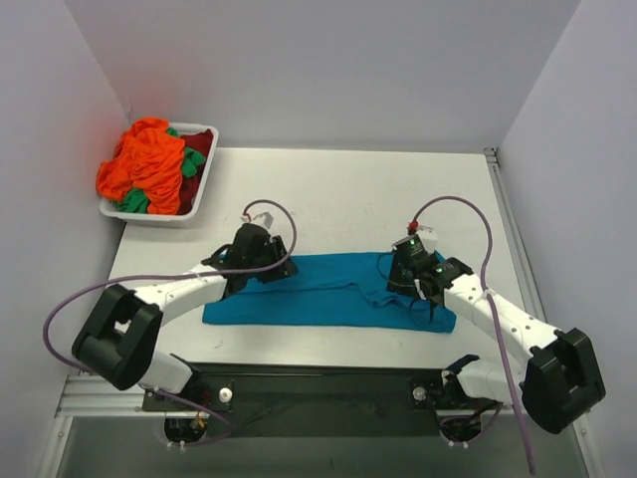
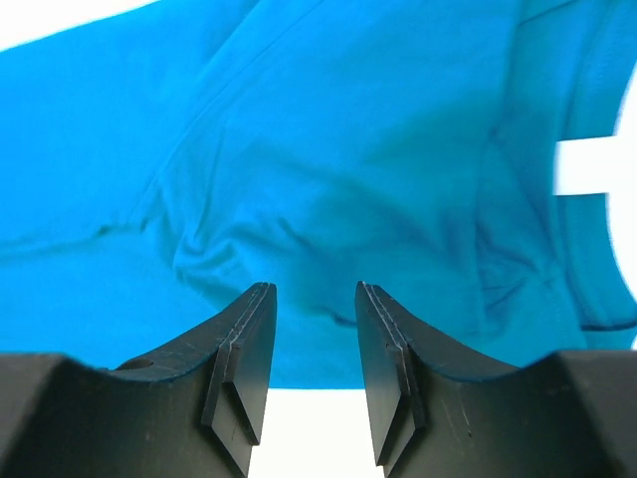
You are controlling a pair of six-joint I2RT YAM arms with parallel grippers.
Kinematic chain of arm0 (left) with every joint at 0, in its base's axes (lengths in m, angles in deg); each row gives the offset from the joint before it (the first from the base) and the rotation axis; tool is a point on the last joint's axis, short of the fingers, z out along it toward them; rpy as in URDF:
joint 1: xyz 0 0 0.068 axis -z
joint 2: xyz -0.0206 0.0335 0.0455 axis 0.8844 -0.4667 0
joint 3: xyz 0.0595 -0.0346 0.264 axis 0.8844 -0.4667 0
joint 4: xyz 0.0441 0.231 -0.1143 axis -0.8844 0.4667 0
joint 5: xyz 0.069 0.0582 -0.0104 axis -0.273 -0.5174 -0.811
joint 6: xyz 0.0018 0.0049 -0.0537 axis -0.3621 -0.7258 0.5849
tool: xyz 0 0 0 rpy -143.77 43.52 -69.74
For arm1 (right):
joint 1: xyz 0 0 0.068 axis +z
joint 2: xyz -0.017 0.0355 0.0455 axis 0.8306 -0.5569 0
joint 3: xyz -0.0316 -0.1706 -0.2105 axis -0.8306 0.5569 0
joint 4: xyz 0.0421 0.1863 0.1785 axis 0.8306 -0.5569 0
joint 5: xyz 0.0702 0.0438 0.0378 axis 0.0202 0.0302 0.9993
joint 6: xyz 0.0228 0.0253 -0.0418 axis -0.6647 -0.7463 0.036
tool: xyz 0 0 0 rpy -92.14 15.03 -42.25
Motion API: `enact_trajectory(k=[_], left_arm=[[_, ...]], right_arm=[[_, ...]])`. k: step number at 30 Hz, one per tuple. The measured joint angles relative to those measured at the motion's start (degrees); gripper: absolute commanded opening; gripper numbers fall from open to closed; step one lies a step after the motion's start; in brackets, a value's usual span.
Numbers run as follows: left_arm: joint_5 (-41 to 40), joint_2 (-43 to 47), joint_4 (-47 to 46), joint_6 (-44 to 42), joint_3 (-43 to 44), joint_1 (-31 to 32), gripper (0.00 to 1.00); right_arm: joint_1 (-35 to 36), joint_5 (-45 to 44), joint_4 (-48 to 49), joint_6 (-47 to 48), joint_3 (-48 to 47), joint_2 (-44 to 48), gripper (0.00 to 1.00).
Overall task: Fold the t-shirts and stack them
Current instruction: Fold the other side of the tshirt into a rectangle
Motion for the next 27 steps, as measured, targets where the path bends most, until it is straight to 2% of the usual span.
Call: enact_trajectory(k=[5,9,12,17,27], left_arm=[[0.55,-4.68,-1.68,0.96,3.78,9.88,0.54],[0.28,-8.92,-3.74,2.99,7.52,18.03,0.57],[0.09,-12.59,-5.40,4.63,10.45,22.36,0.57],[-1.79,-19.63,-6.01,7.52,16.46,26.56,0.56],[-6.40,-26.51,-3.82,12.39,23.28,30.60,0.48]], right_arm=[[2.93,-2.12,0.07,-1.05,0.63,-1.20,0.36],[0.79,-2.86,0.11,-2.03,2.78,-0.24,0.36],[-3.15,-2.12,-0.28,-2.29,5.25,3.74,0.37],[-9.05,0.76,-0.96,-2.19,6.01,9.88,0.37],[-16.65,8.09,-1.86,-0.55,9.09,12.20,0.36]])
